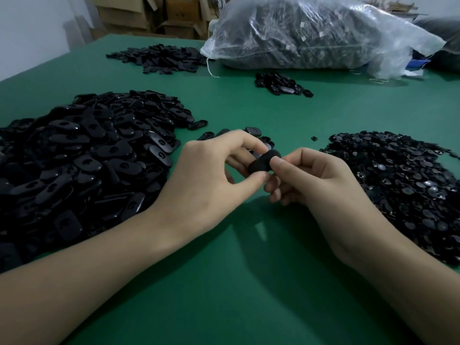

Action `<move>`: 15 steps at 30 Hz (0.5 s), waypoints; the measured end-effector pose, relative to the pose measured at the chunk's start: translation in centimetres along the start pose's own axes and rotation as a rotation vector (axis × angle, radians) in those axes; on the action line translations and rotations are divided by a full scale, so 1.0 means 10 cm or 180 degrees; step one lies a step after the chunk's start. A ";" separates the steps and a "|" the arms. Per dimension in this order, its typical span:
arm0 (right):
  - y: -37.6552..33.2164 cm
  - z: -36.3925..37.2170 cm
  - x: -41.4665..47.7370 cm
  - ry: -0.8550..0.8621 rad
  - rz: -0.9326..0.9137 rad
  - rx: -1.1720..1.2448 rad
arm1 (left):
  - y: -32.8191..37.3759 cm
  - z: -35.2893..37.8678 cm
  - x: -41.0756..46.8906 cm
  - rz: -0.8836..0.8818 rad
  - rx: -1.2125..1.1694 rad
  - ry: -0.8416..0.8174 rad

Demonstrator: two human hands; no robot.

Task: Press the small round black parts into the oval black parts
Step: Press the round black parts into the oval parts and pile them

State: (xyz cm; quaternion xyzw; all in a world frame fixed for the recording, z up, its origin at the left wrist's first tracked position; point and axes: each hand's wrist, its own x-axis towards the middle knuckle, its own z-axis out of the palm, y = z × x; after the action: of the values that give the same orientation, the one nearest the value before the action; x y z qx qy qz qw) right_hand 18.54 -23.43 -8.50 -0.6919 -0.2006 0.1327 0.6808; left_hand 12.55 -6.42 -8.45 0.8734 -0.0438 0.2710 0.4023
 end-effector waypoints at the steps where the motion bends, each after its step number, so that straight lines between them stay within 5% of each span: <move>1: 0.00 0.00 0.01 0.0000 0.0003 -0.0048 | -0.01 -0.01 0.01 0.0023 0.0082 -0.0021; 10: -0.03 -0.06 0.05 -0.0025 0.0004 -0.0306 | -0.06 -0.18 0.27 0.0127 0.1589 -0.0093; 15: -0.02 -0.07 0.05 -0.0017 -0.0003 -0.0508 | -0.14 -0.04 0.62 0.0055 0.2461 -0.0654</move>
State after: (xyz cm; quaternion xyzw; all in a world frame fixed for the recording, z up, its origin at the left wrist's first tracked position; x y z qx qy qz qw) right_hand 19.27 -23.87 -8.19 -0.7435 -0.2127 0.1179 0.6229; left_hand 18.08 -4.34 -6.04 0.9825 0.0140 0.1821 0.0353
